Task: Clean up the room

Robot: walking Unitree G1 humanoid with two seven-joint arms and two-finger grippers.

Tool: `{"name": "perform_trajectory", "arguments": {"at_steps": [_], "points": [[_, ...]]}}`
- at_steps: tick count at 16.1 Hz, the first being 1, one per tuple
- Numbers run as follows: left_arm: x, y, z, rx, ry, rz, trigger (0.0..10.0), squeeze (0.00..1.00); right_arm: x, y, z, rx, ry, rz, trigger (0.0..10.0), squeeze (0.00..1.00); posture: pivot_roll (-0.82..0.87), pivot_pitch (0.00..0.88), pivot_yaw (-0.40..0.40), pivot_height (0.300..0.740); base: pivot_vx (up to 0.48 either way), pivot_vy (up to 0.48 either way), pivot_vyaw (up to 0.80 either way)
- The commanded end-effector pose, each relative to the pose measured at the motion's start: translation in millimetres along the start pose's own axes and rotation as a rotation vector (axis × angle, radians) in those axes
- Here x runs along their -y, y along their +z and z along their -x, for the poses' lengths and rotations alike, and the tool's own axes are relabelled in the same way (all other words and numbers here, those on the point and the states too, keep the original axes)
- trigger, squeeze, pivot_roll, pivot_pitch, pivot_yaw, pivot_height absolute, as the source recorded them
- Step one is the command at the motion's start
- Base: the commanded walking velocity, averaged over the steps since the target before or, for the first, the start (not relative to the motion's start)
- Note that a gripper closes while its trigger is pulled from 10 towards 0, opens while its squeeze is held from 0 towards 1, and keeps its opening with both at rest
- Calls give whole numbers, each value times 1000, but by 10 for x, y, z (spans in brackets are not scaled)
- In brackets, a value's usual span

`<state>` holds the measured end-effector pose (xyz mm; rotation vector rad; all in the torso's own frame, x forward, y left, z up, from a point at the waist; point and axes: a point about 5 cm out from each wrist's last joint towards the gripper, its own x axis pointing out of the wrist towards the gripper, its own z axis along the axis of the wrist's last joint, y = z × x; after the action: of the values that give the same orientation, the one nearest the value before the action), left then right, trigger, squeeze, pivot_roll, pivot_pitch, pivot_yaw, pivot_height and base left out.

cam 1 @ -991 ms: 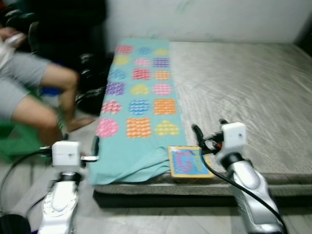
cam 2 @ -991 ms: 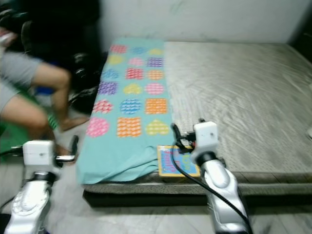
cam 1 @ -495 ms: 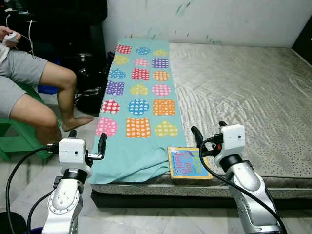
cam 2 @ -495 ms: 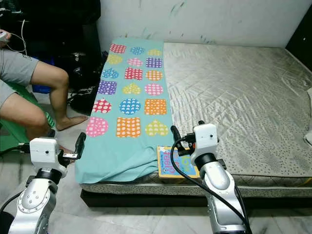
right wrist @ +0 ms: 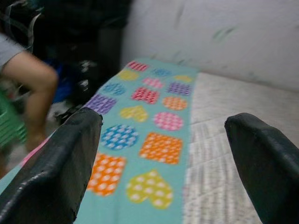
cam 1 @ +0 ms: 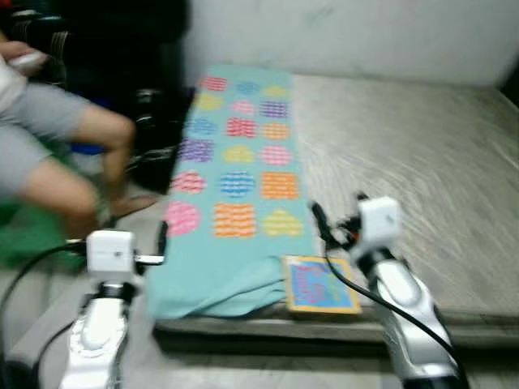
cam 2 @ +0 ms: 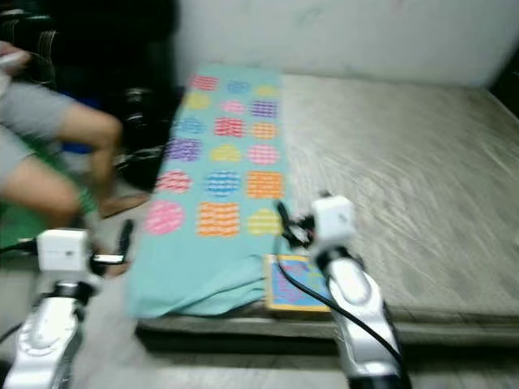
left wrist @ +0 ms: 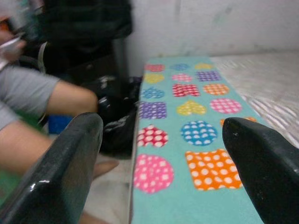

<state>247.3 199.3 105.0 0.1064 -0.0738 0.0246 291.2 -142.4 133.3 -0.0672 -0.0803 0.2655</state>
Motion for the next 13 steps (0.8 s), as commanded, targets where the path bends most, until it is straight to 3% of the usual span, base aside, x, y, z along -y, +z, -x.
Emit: {"name": "perform_trajectory", "arguments": {"at_steps": [1,4,13], "points": [[122,22,-17,13,-41,19,10000,0,126,-68,80,-29,-40,9,10000,0,-61,68,-71,740,322,0,0],[128,18,-26,13,-43,24,10000,0,122,-71,71,-27,-38,9,10000,0,-59,62,-73,740,317,0,0],[148,-12,-47,-14,-31,67,10000,0,100,-83,67,-28,-35,12,10000,0,-58,68,-70,740,0,0,0]]}}
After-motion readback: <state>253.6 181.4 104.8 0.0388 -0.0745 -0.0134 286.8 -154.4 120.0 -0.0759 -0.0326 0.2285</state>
